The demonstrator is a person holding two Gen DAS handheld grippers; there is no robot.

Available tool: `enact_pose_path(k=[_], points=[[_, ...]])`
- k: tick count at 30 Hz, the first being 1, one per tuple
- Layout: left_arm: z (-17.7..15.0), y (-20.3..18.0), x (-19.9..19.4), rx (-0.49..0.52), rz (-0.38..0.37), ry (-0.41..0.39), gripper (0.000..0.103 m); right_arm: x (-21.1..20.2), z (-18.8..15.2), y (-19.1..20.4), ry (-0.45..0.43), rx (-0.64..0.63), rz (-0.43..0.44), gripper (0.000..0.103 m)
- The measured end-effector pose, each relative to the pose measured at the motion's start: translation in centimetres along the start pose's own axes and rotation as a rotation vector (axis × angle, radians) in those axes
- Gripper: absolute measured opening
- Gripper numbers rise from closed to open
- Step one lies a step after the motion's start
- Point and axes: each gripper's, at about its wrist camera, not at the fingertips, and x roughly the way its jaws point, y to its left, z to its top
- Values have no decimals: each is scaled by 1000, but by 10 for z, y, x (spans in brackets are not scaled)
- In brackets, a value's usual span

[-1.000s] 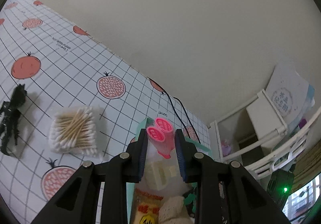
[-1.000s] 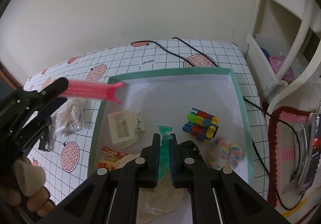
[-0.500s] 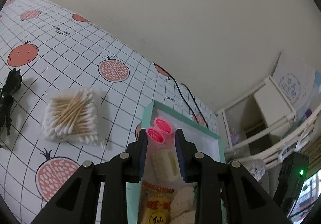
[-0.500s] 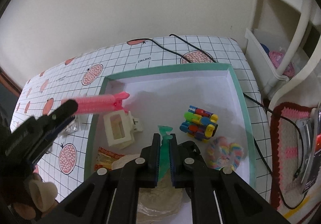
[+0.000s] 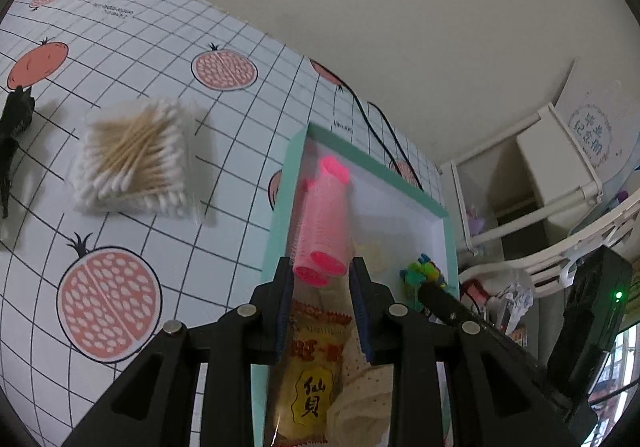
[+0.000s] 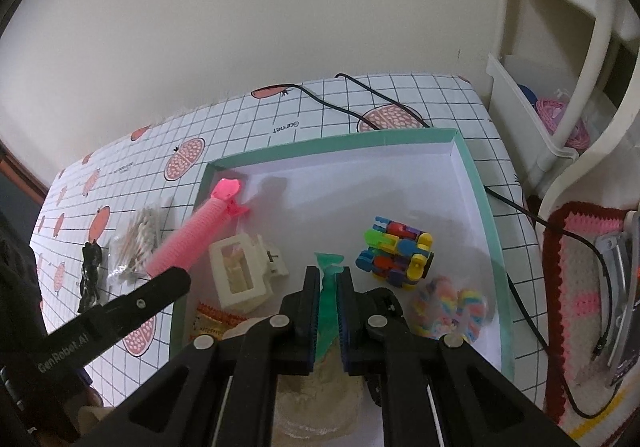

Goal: Organize objects
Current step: 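Lift and carry the pink roller and green toy over the tray with both grippers, then lower and release the pink roller and green toy into the tray with both grippers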

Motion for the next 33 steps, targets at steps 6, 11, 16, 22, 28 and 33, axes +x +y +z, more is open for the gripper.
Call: enact_pose_path(k=[6, 11, 16, 22, 28, 33], points=[[-3, 0, 9, -7, 0, 66, 29, 1, 0, 0, -1, 3, 3, 9], [-3, 1, 6, -5, 0, 74, 29, 3, 0, 1, 0, 9, 1, 9], [1, 0, -2, -9, 7, 68, 29, 5, -1, 0, 0, 16, 0, 9], [3, -10, -7, 42, 72, 72, 31, 3, 0, 1, -18, 21, 13, 9], [5, -21, -16, 97, 113, 56, 37, 2, 1, 3, -29, 17, 10, 9], [8, -32, -26, 149, 138, 20, 40, -3, 2, 2, -37, 21, 10, 9]])
